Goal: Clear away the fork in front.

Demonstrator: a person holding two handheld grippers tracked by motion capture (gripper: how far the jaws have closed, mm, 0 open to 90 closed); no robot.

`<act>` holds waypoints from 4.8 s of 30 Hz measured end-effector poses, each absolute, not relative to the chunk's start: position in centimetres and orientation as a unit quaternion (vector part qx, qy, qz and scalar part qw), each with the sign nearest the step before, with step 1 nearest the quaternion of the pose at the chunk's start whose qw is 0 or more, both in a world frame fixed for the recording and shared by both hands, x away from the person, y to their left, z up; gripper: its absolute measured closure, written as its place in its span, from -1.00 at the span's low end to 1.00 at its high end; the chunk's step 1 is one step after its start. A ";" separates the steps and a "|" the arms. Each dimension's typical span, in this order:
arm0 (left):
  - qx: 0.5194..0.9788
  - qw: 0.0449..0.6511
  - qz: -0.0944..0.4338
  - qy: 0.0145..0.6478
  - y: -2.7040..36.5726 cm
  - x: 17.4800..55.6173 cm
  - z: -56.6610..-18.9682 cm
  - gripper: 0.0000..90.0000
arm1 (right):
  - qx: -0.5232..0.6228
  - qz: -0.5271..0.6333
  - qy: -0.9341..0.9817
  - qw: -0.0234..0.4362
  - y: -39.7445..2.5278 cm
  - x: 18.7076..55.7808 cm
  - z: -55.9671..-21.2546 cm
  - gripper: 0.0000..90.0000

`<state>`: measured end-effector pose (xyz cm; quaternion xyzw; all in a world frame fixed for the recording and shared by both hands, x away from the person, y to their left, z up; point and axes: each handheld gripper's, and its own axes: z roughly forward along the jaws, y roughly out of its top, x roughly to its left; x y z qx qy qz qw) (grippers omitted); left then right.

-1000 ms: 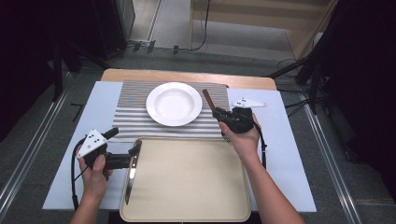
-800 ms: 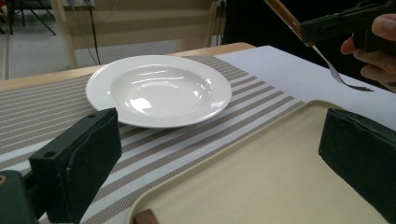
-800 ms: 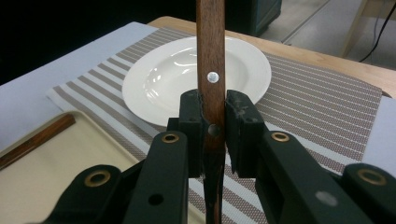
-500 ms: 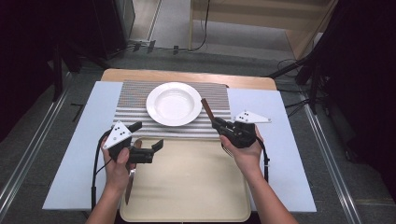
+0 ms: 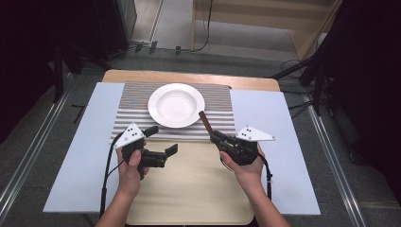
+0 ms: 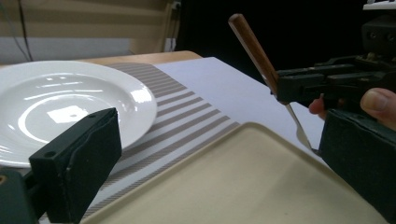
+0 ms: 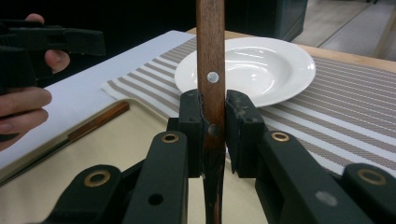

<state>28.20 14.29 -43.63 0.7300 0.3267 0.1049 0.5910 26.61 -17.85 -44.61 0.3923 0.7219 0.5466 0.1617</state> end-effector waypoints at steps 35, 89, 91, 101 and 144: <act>0.695 0.614 -0.018 0.375 11.1 27.5 -44.1 0.35 | 0.331 0.556 0.745 0.162 -12.0 22.9 -45.7 0.70; 0.688 0.627 -0.030 0.364 17.5 28.2 -42.8 0.78 | 0.437 0.553 0.660 0.261 -27.5 21.8 -46.2 -1.00; 0.690 0.625 -0.028 0.363 17.6 28.2 -42.8 0.78 | 0.444 0.551 0.655 0.266 -28.3 21.6 -46.3 -1.00; 0.699 0.618 -0.034 0.359 18.5 28.0 -42.7 0.78 | 0.470 0.518 0.651 0.296 -32.2 20.8 -47.2 -1.00; 0.705 0.559 -0.209 0.383 21.1 30.0 -47.9 0.77 | 0.520 0.486 0.632 0.307 -37.2 20.1 -51.0 -1.00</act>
